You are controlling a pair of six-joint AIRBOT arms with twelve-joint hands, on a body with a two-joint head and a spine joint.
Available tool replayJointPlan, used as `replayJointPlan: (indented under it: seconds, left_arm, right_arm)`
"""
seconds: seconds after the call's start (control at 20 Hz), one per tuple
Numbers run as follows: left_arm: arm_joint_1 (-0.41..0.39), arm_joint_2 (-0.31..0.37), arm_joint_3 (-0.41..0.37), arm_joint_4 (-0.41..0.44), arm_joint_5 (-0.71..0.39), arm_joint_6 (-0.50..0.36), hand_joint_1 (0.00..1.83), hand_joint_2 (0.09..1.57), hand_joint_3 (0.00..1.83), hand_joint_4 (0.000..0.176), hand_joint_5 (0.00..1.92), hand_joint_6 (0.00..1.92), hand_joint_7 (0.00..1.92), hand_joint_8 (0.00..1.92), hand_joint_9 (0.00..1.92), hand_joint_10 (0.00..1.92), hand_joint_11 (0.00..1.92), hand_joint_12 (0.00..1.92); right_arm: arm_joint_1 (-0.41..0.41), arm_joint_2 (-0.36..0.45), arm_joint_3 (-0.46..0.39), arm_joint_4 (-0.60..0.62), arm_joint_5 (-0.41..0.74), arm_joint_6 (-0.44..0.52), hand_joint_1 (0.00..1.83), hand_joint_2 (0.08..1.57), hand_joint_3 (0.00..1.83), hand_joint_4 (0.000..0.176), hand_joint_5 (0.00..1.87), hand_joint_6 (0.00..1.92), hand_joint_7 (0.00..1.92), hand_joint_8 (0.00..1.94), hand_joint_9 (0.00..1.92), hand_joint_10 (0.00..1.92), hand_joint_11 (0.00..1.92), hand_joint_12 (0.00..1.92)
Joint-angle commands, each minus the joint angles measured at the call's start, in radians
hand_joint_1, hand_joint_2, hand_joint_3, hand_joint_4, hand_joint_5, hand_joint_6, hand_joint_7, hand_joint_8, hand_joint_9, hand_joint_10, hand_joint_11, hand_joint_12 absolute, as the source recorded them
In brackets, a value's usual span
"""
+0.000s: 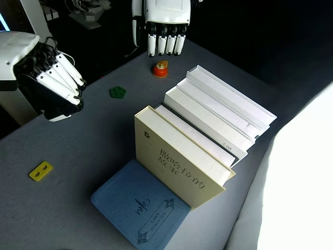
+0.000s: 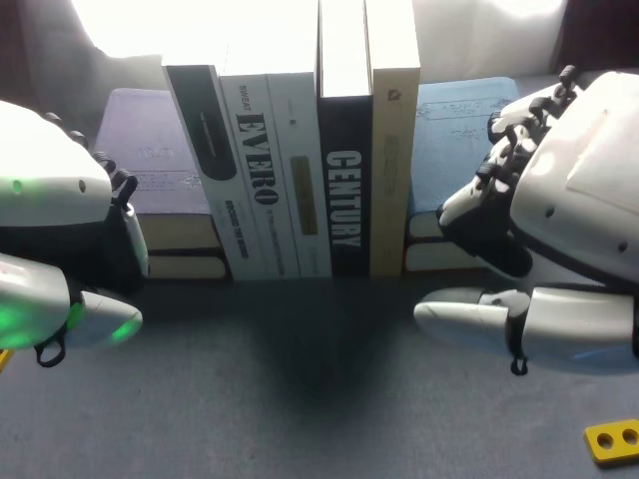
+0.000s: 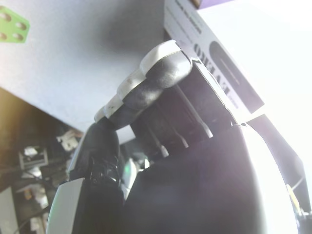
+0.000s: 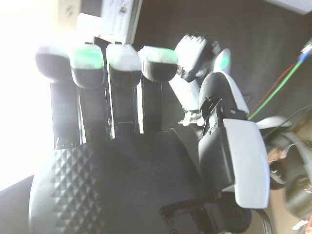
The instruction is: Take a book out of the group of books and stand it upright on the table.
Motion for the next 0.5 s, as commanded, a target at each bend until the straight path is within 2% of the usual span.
replayJointPlan:
  seconds: [0.0, 0.05, 0.1, 0.15, 0.25, 0.3, 0.35, 0.45]
  left_arm:
    - [-0.007, 0.003, 0.001, 0.008, 0.078, 0.001, 0.01, 1.17, 0.17, 0.071, 0.0, 0.06, 0.06, 0.05, 0.02, 0.1, 0.0, 0.36]
    - [-0.007, 0.003, 0.001, 0.008, 0.078, 0.001, 0.01, 1.17, 0.17, 0.071, 0.0, 0.06, 0.06, 0.05, 0.02, 0.1, 0.0, 0.36]
    - [-0.005, 0.003, 0.002, 0.008, 0.078, 0.001, 0.0, 1.25, 0.02, 0.065, 0.03, 0.01, 0.07, 0.0, 0.04, 0.02, 0.0, 0.35]
    - [-0.004, 0.003, 0.003, 0.008, 0.078, 0.001, 0.0, 1.26, 0.01, 0.06, 0.03, 0.01, 0.06, 0.0, 0.03, 0.01, 0.0, 0.32]
    - [-0.003, 0.003, -0.001, 0.008, 0.078, 0.001, 0.0, 1.26, 0.0, 0.061, 0.02, 0.0, 0.05, 0.0, 0.04, 0.01, 0.0, 0.29]
    - [0.0, 0.004, -0.005, 0.008, 0.078, 0.001, 0.0, 1.26, 0.0, 0.059, 0.01, 0.0, 0.06, 0.0, 0.05, 0.01, 0.0, 0.31]
    - [0.003, 0.005, -0.009, 0.008, 0.078, 0.001, 0.0, 1.26, 0.0, 0.062, 0.03, 0.01, 0.07, 0.0, 0.06, 0.01, 0.0, 0.32]
    - [0.009, 0.008, -0.018, 0.008, 0.078, 0.001, 0.0, 1.27, 0.0, 0.057, 0.01, 0.0, 0.07, 0.0, 0.05, 0.0, 0.0, 0.27]
  right_arm:
    - [0.007, 0.004, -0.006, 0.017, 0.122, -0.016, 0.06, 1.08, 0.17, 0.014, 0.14, 0.09, 0.12, 0.05, 0.06, 0.09, 0.0, 0.27]
    - [0.007, 0.004, -0.007, 0.022, 0.122, -0.017, 0.06, 1.08, 0.17, 0.014, 0.14, 0.09, 0.12, 0.05, 0.06, 0.09, 0.0, 0.27]
    - [0.01, 0.004, -0.014, 0.065, 0.125, -0.046, 0.05, 1.16, 0.02, 0.009, 0.16, 0.01, 0.11, 0.0, 0.05, 0.01, 0.0, 0.16]
    - [0.01, 0.003, -0.023, 0.087, 0.131, -0.088, 0.07, 1.15, 0.0, 0.004, 0.19, 0.01, 0.13, 0.0, 0.09, 0.01, 0.0, 0.28]
    - [0.009, -0.008, -0.06, 0.216, 0.185, -0.302, 0.09, 1.15, 0.0, 0.009, 0.19, 0.01, 0.14, 0.0, 0.1, 0.01, 0.0, 0.3]
    - [0.008, -0.01, -0.075, 0.252, 0.213, -0.353, 0.06, 1.15, 0.0, 0.013, 0.17, 0.0, 0.12, 0.0, 0.09, 0.01, 0.0, 0.3]
    - [0.007, -0.01, -0.084, 0.253, 0.228, -0.365, 0.06, 1.16, 0.0, 0.016, 0.16, 0.0, 0.11, 0.0, 0.09, 0.0, 0.0, 0.28]
    - [0.007, -0.009, -0.104, 0.306, 0.252, -0.44, 0.02, 1.16, 0.0, 0.013, 0.1, 0.0, 0.06, 0.0, 0.05, 0.0, 0.0, 0.13]
